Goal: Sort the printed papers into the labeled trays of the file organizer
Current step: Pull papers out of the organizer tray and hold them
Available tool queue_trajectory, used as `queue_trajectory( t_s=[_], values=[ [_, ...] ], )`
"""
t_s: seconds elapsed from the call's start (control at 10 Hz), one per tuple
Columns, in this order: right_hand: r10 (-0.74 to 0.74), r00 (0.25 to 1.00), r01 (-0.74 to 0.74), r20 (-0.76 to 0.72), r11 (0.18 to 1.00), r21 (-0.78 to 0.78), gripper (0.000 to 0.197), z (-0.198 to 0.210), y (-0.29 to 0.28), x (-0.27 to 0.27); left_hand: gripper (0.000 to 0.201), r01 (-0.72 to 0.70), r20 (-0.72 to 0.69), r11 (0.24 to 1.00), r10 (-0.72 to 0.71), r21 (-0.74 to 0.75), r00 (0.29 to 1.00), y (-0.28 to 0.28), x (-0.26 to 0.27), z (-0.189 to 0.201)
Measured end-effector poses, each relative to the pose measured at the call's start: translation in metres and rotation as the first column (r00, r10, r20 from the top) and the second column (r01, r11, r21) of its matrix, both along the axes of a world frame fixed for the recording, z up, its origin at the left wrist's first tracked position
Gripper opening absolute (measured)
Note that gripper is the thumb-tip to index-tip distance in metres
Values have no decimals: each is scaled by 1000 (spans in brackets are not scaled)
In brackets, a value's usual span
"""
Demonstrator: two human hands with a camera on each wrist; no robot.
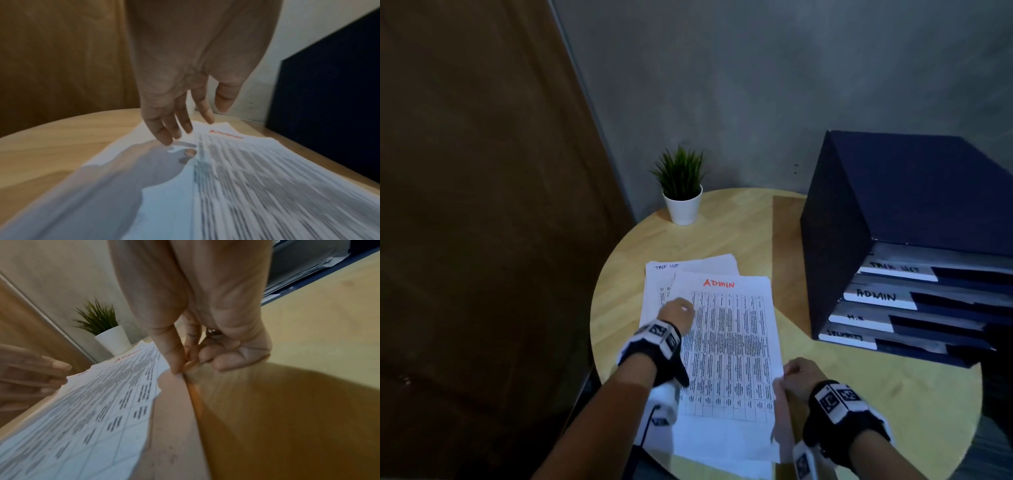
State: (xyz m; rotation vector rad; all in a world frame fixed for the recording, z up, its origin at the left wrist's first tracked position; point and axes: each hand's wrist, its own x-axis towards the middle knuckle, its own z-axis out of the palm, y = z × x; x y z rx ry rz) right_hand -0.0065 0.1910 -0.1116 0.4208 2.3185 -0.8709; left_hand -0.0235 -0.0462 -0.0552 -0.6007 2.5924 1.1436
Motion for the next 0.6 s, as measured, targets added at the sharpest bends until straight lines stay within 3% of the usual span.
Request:
queue_trajectory(
  t_s=[0.1,0.2,0.3,0.4,0.5,0.6],
  values=[
    [76,995,-78,60,997,22,7,4,-5,-10,36,-60,51,997,63,-49,997,-15,-25,2],
    [164,982,-166,96,986,6,15,13,-7,-15,44,-49,106,994,59,-94,993,-20,-42,-6],
    [327,931,-344,162,934,93,17,2,-3,-22,54,-68,158,995,80,-78,984,-18,-49,-14],
    [359,922,-383,147,900,209,26,-10,1,-27,65,-65,155,993,80,-101,985,-17,-55,-22],
    [535,800,-596,270,760,259,40,52,-21,-13,71,-67,175,992,85,-107,981,-21,-60,-26],
    [639,726,-688,254,672,275,37,41,-22,-20,68,-92,143,995,97,-43,985,-28,-66,-31]
  ],
)
